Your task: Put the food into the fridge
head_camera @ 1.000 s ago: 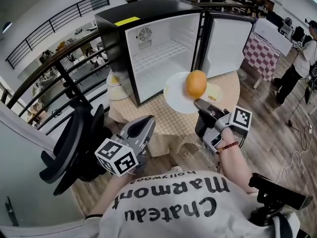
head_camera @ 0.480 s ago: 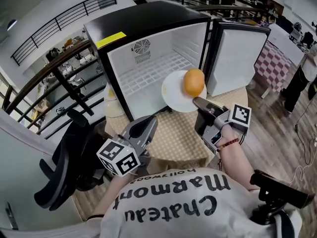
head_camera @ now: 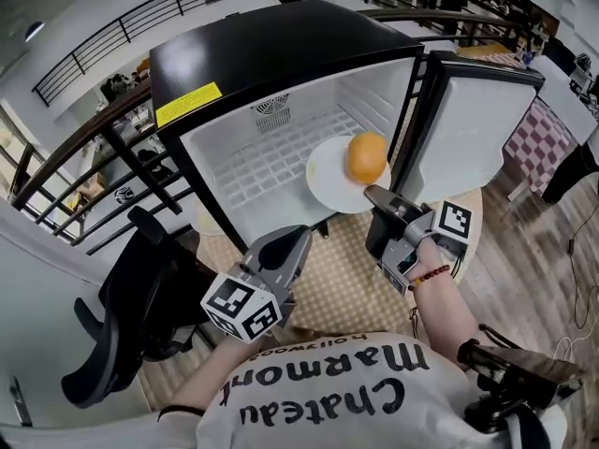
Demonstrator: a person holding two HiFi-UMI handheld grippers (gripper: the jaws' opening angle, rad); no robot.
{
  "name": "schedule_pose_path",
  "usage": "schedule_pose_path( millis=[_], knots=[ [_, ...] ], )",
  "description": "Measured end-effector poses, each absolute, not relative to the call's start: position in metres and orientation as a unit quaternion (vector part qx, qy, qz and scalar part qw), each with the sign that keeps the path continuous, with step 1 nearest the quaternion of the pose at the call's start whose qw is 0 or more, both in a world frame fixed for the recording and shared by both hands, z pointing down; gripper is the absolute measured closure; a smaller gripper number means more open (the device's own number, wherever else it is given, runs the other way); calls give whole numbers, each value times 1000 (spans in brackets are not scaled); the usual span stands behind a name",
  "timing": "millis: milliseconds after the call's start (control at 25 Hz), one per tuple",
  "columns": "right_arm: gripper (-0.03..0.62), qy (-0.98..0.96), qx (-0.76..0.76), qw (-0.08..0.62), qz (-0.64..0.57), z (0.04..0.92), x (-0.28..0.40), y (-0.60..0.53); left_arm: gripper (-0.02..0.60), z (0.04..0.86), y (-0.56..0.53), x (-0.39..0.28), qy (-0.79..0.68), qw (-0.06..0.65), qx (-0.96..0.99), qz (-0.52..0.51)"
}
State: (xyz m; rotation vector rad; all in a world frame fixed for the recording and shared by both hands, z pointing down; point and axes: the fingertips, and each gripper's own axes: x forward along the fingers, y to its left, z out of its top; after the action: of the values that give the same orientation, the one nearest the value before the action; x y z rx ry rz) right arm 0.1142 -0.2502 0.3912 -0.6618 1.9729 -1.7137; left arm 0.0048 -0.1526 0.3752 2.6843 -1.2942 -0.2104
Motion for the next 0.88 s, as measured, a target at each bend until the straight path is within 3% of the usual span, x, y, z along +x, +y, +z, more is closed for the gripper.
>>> schedule_pose_path(
  millis=[360, 600, 880],
  knots=[
    [560, 701, -242, 211, -637, 394, 103, -305, 577, 380, -200, 19, -430, 99, 897, -27],
    [560, 690, -260, 195, -647, 414, 98, -319, 577, 384, -201, 37, -412, 63, 909, -10],
    [560, 682, -284, 210, -641, 422, 99, -337, 575, 412, -207, 51, -376, 98, 922, 3]
  ],
)
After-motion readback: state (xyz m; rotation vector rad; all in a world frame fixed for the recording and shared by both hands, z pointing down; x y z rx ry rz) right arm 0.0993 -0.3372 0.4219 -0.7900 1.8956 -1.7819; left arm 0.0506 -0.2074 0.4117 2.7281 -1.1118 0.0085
